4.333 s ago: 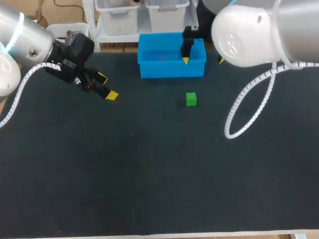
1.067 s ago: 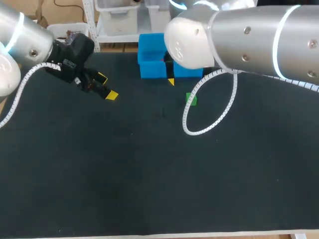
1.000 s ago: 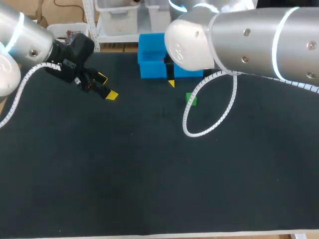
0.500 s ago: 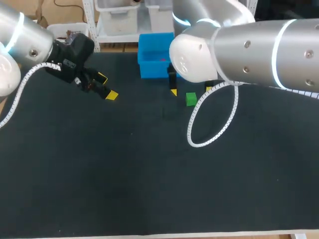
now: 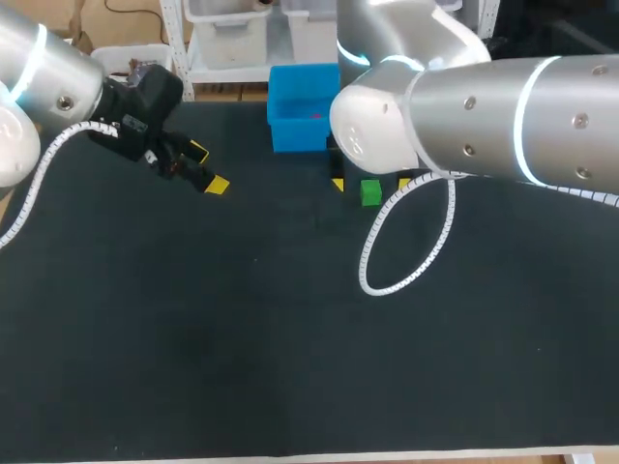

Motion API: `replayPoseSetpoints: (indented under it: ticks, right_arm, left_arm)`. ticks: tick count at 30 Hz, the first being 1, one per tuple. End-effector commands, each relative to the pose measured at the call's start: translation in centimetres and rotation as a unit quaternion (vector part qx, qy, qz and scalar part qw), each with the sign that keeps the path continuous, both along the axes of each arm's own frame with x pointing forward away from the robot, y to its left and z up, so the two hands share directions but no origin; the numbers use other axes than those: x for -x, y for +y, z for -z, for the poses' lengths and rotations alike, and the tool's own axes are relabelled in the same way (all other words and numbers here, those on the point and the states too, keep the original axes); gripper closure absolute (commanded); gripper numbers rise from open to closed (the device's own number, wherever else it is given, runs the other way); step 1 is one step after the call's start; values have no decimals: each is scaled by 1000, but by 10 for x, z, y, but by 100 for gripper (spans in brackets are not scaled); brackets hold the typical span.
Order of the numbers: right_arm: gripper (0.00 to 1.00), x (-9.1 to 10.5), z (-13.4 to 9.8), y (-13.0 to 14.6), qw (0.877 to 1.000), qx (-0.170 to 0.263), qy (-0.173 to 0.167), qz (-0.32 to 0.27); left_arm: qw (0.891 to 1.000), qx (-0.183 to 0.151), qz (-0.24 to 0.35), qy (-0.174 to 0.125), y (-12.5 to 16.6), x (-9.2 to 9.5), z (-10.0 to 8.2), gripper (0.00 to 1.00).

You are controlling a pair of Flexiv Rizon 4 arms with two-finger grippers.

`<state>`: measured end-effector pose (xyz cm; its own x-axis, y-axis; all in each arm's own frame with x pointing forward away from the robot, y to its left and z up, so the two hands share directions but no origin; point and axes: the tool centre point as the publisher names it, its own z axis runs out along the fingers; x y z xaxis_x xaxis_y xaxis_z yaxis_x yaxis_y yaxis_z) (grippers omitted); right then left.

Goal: Use the left arm to pick the red cube and place it into the blue plastic box first, then use the right arm to grasp the green cube and put it into the same blue plastic box after the first action is fully finished.

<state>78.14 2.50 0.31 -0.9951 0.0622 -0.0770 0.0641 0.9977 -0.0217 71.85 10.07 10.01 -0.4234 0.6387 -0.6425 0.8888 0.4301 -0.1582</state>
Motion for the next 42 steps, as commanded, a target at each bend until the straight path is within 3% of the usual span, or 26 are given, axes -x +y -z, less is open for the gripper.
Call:
replayPoseSetpoints:
  ticks: [1,14,15,16,17,30,42]
  right_arm:
    - [0,-5,6,4,1000,4,6,5]
    - [0,2,22,3,1000,6,25,12]
    - [24,2,23,3,1000,5,26,14]
    - [72,2,23,3,1000,5,26,15]
    - [100,2,23,3,1000,5,27,15]
    - [100,7,22,2,1000,7,28,11]
    - [100,14,-15,-18,1000,19,17,8]
  left_arm:
    - [1000,3,1,-2,1,0,1,0]
    - [1000,3,1,-2,1,0,1,0]
    - [1000,3,1,-2,1,0,1,0]
    - [1000,3,1,-2,1,0,1,0]
    - [1000,3,1,-2,1,0,1,0]
    - [1000,3,1,-2,1,0,1,0]
    - [1000,3,1,-2,1,0,1,0]
